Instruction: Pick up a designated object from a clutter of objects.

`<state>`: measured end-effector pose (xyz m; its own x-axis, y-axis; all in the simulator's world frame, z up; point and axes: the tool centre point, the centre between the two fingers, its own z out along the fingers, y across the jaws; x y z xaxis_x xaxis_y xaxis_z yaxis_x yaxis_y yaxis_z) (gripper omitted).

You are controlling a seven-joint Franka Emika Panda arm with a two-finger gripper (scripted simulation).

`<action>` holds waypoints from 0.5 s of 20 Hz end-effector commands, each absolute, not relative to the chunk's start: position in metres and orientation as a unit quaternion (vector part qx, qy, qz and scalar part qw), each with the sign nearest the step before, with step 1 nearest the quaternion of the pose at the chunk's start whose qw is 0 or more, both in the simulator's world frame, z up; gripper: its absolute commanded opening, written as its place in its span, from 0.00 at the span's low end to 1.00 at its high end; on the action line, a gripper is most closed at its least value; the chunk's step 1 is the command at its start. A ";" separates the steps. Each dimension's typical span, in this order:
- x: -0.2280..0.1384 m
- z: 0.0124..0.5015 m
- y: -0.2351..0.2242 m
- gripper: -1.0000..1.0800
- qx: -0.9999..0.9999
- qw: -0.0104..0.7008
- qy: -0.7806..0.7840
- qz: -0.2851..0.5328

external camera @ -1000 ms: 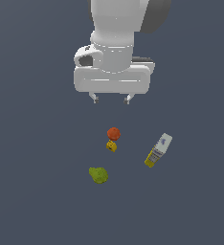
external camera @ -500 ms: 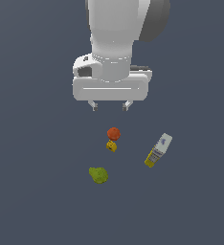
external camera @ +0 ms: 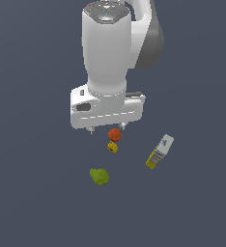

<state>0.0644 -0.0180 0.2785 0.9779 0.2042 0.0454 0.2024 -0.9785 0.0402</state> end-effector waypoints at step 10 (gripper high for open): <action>0.115 0.177 -0.042 0.96 0.974 0.010 0.227 0.009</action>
<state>0.1092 -0.0385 0.1909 0.9115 0.4111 0.0151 0.4106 -0.9114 0.0267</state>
